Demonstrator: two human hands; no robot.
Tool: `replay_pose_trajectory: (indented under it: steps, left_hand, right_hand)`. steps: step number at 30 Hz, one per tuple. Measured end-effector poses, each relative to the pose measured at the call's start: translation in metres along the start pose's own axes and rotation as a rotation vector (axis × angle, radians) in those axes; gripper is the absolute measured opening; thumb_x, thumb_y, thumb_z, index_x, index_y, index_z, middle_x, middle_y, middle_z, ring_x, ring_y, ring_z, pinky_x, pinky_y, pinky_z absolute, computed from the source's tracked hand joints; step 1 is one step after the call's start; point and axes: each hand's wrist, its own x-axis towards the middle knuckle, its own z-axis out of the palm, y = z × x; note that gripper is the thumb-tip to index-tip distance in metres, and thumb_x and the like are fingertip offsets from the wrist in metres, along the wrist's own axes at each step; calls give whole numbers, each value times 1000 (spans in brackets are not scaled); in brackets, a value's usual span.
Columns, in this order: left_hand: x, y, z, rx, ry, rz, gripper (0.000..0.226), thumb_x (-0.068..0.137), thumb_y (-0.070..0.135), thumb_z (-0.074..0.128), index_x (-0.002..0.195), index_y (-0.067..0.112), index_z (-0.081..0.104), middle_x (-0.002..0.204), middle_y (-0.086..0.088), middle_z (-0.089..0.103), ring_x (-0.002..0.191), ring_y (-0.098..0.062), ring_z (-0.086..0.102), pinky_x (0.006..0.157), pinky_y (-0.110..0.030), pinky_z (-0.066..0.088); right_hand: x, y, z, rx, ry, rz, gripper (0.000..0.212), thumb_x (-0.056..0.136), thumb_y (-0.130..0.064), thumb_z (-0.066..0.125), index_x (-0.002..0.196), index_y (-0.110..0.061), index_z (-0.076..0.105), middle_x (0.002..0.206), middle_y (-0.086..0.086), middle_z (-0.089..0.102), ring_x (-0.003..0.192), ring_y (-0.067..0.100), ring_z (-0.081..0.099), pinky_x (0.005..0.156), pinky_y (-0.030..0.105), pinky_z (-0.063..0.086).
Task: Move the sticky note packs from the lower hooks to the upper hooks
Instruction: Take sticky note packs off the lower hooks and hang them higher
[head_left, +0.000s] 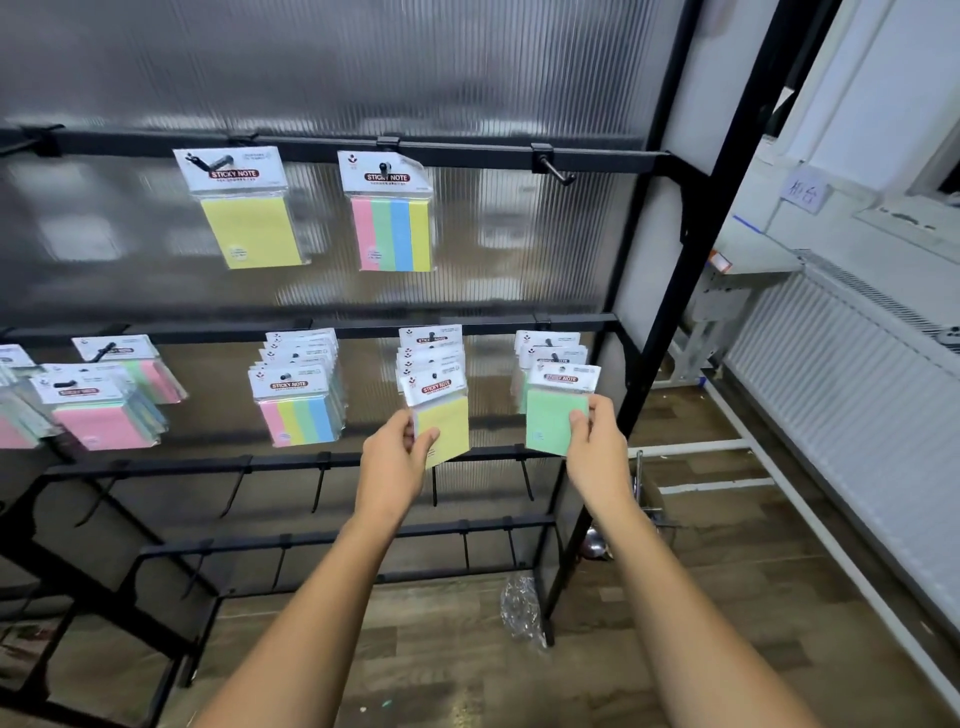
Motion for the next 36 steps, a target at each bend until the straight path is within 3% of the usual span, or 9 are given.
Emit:
replay_pose_trajectory:
  steps: [5,10,15,20,23,28,31,36]
  left_hand:
    - [-11,12,-16,-47,-59,75,8,92,23,64,87,19,59,67,19,53,61,10,51,56,-4,37]
    - [-6,35,-31,-91,-118,132,9,91,23,65,84,19,62,59,15,47,53,6,46,52,-8,34]
    - [3,51,-42,-178,-142,162,20,91,28,65,73,24,58,54,16,53,53,-2,44,53,-13,33]
    - [17,63,-43,-270,-148,165,5,90,27,67,87,24,65,66,15,65,55,-1,53,58,-21,42]
    - [22,66,-43,-311,-152,174,6,89,25,68,89,22,63,77,6,67,66,-12,60,62,-30,49]
    - [32,67,-40,-289,-154,155,13,87,29,70,85,23,58,81,-10,60,67,-24,57,65,-45,53]
    - [37,71,-38,-312,-159,146,13,88,25,69,83,23,57,73,2,60,62,-15,53,58,-36,48]
    - [45,71,-34,-254,-156,146,16,88,29,68,87,19,57,85,-19,63,68,-19,55,58,-34,47]
  right_hand:
    - [-19,-14,-7,118,-17,-24,20,104,-22,38,120,-16,50,108,0,63,95,16,59,71,28,43]
    - [-22,-42,-17,213,-8,-109,19,103,-20,41,118,-15,52,104,-4,64,92,3,59,72,13,44]
    - [-16,-73,-29,316,21,-209,19,104,-19,42,118,-15,54,105,-5,68,95,6,64,78,20,49]
    - [2,-104,-41,355,71,-268,20,104,-19,42,120,-15,53,109,-2,69,98,7,65,79,20,50]
    - [11,-120,-46,360,83,-314,21,104,-22,42,121,-16,52,110,-3,69,99,9,65,81,25,50]
    - [23,-143,-52,412,93,-389,18,104,-21,42,118,-20,53,105,-7,69,97,5,65,78,16,48]
    - [33,-151,-52,418,91,-410,17,104,-23,42,117,-23,53,104,-9,68,98,4,64,79,17,48]
    - [47,-150,-50,435,105,-406,18,104,-21,42,118,-20,53,102,-9,68,96,5,64,80,20,48]
